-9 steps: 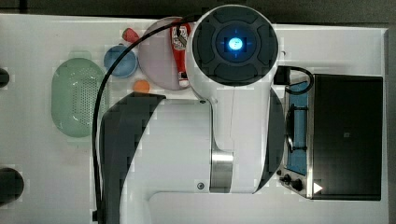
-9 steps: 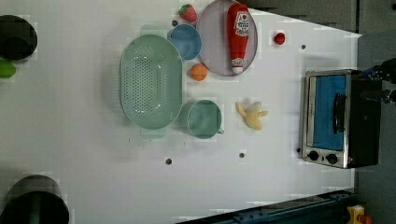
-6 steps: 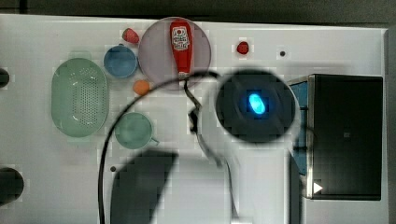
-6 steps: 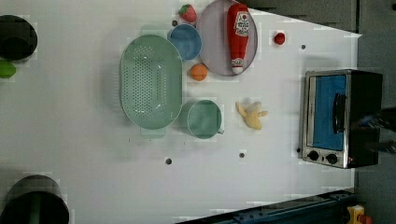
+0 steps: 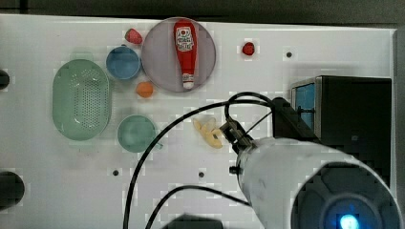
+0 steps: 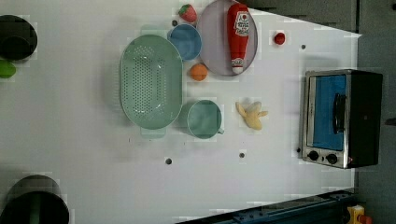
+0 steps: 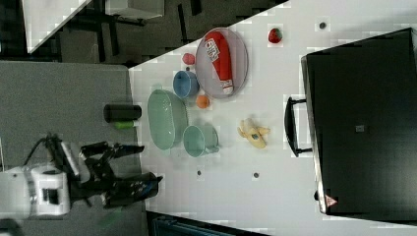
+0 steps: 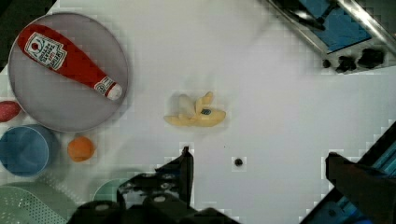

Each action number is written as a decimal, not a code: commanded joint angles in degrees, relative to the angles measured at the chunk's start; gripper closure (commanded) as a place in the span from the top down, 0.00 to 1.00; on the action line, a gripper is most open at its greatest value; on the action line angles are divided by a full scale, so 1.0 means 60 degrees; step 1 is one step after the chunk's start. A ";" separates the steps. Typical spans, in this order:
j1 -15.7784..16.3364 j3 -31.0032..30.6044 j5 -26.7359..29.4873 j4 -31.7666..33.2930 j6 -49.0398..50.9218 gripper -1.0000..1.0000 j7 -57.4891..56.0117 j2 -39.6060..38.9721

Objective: Pick Banana and place it in mug.

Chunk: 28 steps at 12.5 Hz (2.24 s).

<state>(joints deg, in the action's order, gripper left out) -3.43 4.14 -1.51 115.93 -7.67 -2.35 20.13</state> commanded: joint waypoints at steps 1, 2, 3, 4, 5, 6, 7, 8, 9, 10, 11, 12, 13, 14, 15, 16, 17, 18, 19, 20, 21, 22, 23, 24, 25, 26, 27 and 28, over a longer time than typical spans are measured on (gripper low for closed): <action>0.0223 -0.0236 0.0126 0.1604 -0.1421 1.00 -0.0791 -0.1133; 0.0223 -0.0234 0.0125 0.2002 -0.2028 1.00 -0.1202 -0.1335; 0.0223 -0.0234 0.0124 0.2370 -0.2685 1.00 -0.1715 -0.1554; 0.0220 -0.0229 0.0124 0.2710 -0.3319 1.00 -0.2309 -0.1801; 0.0219 -0.0221 0.0124 0.3010 -0.3972 1.00 -0.2932 -0.2081; 0.0217 -0.0218 0.0124 0.3275 -0.4609 1.00 -0.3586 -0.2402; 0.0217 -0.0220 0.0124 0.3499 -0.5198 1.00 -0.4270 -0.2732; 0.0217 -0.0220 0.0124 0.3681 -0.5727 1.00 -0.4952 -0.3077; 0.0215 -0.0213 0.0123 0.3830 -0.6184 1.00 -0.5641 -0.3426; 0.0214 -0.0210 0.0122 0.3942 -0.6615 1.00 -0.6338 -0.3783; 0.0212 -0.0203 0.0123 0.4020 -0.7021 1.00 -0.6909 -0.4162; 0.0212 -0.0201 0.0123 0.4062 -0.7425 1.00 -0.7353 -0.4544; 0.0213 -0.0202 0.0123 0.4077 -0.7854 1.00 -0.7520 -0.4935; 0.0214 -0.0211 0.0123 0.4084 -0.8324 1.00 -0.7520 -0.5313; 0.0217 -0.0219 0.0123 0.4089 -0.8787 1.00 -0.7524 -0.5666; 0.0220 -0.0236 0.0123 0.4110 -0.9163 1.00 -0.7524 -0.5974; 0.0223 -0.0248 0.0124 0.4140 -0.9427 1.00 -0.7522 -0.6241; 0.0226 -0.0264 0.0124 0.4136 -0.9549 1.00 -0.7521 -0.6450; 0.0235 -0.0278 0.0124 0.4141 -0.9689 1.00 -0.7502 -0.6634; 0.0239 -0.0307 0.0126 0.4136 -0.9775 1.00 -0.7496 -0.6790; 0.0239 -0.0369 0.0141 0.4100 -0.9893 0.97 -0.7501 -0.6876; 0.0237 -0.0369 0.0143 0.4158 -1.0040 0.82 -0.7496 -0.6893; 0.0235 -0.0370 0.0143 0.4228 -1.0100 0.71 -0.7495 -0.6853; 0.0242 -0.0394 0.0143 0.4228 -1.0198 0.59 -0.7499 -0.6774; 0.0240 -0.0383 0.0144 0.4261 -1.0194 0.48 -0.7495 -0.6701; 0.0236 -0.0381 0.0169 0.4237 -1.0195 0.38 -0.7477 -0.6597; 0.0232 -0.0364 0.0170 0.4258 -1.0122 0.27 -0.7480 -0.6422; 0.0213 -0.0330 0.0176 0.4305 -0.9940 0.27 -0.7472 -0.6192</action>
<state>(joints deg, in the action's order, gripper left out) -1.74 1.23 -0.75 141.00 -67.98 -45.27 -19.93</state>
